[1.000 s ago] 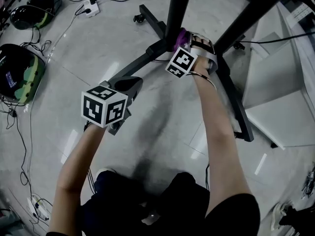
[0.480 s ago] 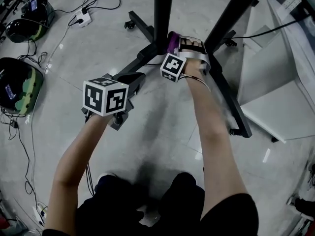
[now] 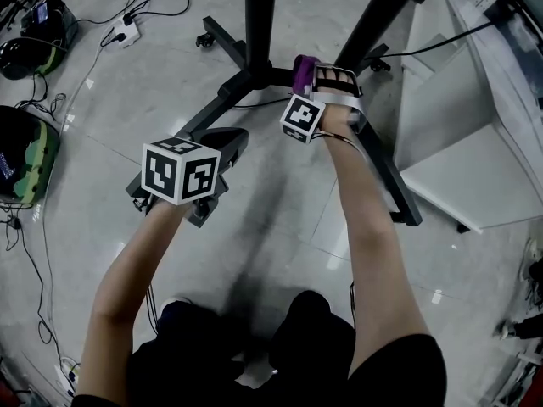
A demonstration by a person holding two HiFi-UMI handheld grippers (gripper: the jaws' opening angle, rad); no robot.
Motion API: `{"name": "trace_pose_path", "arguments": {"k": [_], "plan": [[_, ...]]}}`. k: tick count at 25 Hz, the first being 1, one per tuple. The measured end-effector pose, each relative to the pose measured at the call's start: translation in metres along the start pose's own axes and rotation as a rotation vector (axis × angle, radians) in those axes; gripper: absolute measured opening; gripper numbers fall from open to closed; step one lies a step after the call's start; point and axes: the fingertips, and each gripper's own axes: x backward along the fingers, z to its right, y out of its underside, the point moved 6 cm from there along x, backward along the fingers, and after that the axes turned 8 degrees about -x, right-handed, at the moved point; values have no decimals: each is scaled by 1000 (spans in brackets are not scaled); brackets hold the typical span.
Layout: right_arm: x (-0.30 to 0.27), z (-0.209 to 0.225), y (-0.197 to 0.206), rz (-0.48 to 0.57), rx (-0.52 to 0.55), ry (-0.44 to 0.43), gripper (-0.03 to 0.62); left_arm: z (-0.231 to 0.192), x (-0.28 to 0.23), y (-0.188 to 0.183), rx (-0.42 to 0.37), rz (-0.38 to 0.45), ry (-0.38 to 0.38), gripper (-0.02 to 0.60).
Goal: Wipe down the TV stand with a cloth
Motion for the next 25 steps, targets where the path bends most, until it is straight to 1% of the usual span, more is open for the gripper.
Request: {"name": "trace_pose_path", "arguments": {"k": [4, 8, 12, 17, 19, 23, 25], "plan": [[7, 0, 5, -5, -7, -12, 74, 7, -5, -1, -8, 5, 19, 6], [18, -6, 15, 11, 16, -26, 74, 16, -11, 1, -15, -1, 46, 6], [30, -11, 31, 21, 29, -37, 74, 24, -17, 0, -16, 7, 73, 6], [40, -18, 60, -7, 18, -39, 74, 30, -20, -1, -24, 12, 92, 6], [42, -18, 71, -25, -11, -42, 74, 31, -22, 1, -27, 8, 95, 6], [38, -12, 92, -77, -132, -63, 74, 31, -25, 2, -23, 6, 97, 6], [34, -9, 100, -102, -172, -74, 74, 31, -26, 1, -23, 6, 98, 6]]}}
